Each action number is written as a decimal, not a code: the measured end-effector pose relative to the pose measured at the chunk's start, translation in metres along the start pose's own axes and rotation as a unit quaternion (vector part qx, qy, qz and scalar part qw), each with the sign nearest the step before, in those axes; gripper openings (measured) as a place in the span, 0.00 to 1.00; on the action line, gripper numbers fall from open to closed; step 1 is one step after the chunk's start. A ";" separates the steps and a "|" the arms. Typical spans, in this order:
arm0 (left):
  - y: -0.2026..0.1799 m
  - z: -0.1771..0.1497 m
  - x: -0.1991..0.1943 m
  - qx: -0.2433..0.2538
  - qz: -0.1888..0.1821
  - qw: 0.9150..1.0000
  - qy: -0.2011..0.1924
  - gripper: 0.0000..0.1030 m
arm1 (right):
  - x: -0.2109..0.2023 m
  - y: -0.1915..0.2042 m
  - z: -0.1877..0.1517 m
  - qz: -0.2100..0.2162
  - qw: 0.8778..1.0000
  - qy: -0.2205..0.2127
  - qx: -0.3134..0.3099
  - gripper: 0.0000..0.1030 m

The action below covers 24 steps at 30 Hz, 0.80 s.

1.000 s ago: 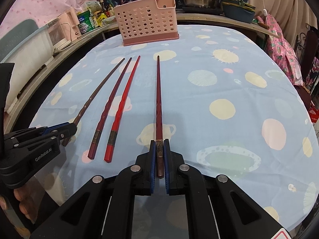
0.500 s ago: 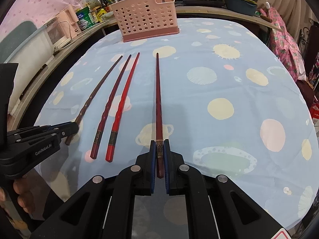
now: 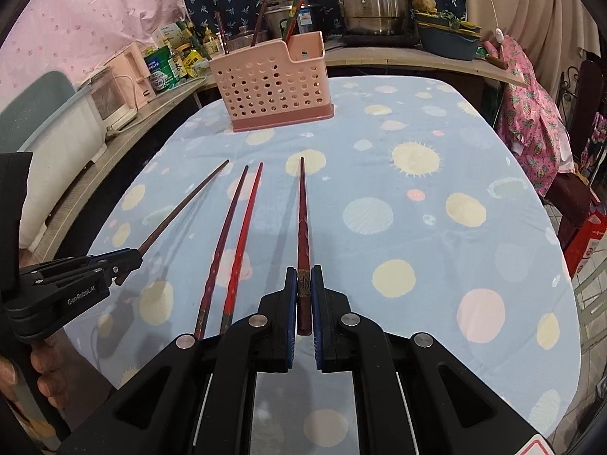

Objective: Organize utensils
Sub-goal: 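Lift both chopsticks and carry them toward the pink holder, then lower both chopsticks into the pink holder with both tools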

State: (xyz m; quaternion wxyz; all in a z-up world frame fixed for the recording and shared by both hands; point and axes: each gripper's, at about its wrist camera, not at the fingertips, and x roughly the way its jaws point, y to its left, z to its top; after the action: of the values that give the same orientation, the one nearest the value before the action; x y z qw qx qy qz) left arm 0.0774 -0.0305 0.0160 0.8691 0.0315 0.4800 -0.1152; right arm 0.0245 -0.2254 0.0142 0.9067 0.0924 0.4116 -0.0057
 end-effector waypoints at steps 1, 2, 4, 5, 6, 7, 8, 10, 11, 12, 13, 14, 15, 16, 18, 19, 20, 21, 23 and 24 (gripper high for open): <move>0.001 0.004 -0.002 -0.002 -0.001 1.000 -0.004 0.07 | -0.002 0.000 0.005 0.001 1.000 -0.005 0.001 0.07; 0.002 0.007 -0.004 -0.004 -0.001 1.000 -0.007 0.07 | -0.003 -0.001 0.010 0.001 1.000 -0.010 0.001 0.07; 0.004 0.016 -0.007 -0.007 -0.002 1.000 -0.015 0.07 | -0.006 -0.002 0.020 0.002 1.000 -0.020 0.003 0.07; 0.004 0.019 -0.009 -0.009 -0.002 1.000 -0.018 0.07 | -0.007 -0.003 0.025 0.002 1.000 -0.026 0.004 0.07; 0.005 0.023 -0.010 -0.009 -0.002 1.000 -0.021 0.07 | -0.008 -0.003 0.030 0.003 1.000 -0.031 0.006 0.07; 0.006 0.028 -0.012 -0.011 -0.002 1.000 -0.026 0.07 | -0.009 -0.005 0.035 0.004 0.999 -0.035 0.008 0.07; 0.007 0.033 -0.013 -0.012 -0.001 0.999 -0.030 0.07 | -0.009 -0.006 0.040 0.006 0.999 -0.039 0.010 0.07; 0.009 0.044 -0.016 -0.016 -0.001 0.999 -0.039 0.07 | -0.011 -0.008 0.051 0.010 0.999 -0.048 0.016 0.07; 0.010 0.049 -0.017 -0.017 -0.002 0.999 -0.042 0.07 | -0.011 -0.009 0.056 0.011 0.998 -0.051 0.017 0.07; 0.010 0.054 -0.019 -0.019 -0.002 0.999 -0.047 0.07 | -0.012 -0.010 0.062 0.012 0.998 -0.056 0.018 0.07; 0.011 0.059 -0.020 -0.019 -0.001 0.998 -0.052 0.07 | -0.013 -0.010 0.068 0.013 0.998 -0.061 0.018 0.07; 0.011 0.065 -0.021 -0.020 0.000 0.998 -0.057 0.07 | -0.013 -0.010 0.073 0.012 0.998 -0.066 0.018 0.07; 0.012 0.071 -0.023 -0.021 0.000 0.998 -0.063 0.07 | -0.014 -0.010 0.078 0.013 0.997 -0.071 0.017 0.07; 0.012 0.077 -0.024 -0.021 0.000 0.997 -0.068 0.07 | -0.014 -0.010 0.083 0.013 0.997 -0.075 0.017 0.07; 0.011 0.088 -0.027 -0.020 0.001 0.997 -0.080 0.07 | -0.014 -0.010 0.092 0.014 0.996 -0.083 0.017 0.07; 0.011 0.093 -0.028 -0.020 0.001 0.996 -0.084 0.07 | -0.014 -0.011 0.096 0.014 0.996 -0.087 0.018 0.07; 0.010 0.098 -0.029 -0.020 0.001 0.996 -0.088 0.07 | -0.014 -0.011 0.101 0.015 0.996 -0.090 0.019 0.07; 0.009 0.102 -0.030 -0.019 0.001 0.996 -0.093 0.07 | -0.014 -0.012 0.105 0.016 0.995 -0.093 0.020 0.07; 0.008 0.113 -0.033 -0.018 0.001 0.995 -0.103 0.07 | -0.013 -0.013 0.114 0.017 0.995 -0.100 0.021 0.07; 0.007 0.118 -0.034 -0.018 0.001 0.994 -0.106 0.07 | -0.013 -0.014 0.120 0.018 0.994 -0.104 0.022 0.07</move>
State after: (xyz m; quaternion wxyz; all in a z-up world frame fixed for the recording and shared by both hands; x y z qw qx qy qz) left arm 0.1595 -0.0376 0.1079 0.9157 0.0045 0.3869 -0.1083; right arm 0.1037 -0.2610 0.0991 0.9423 0.1187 0.3129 -0.0078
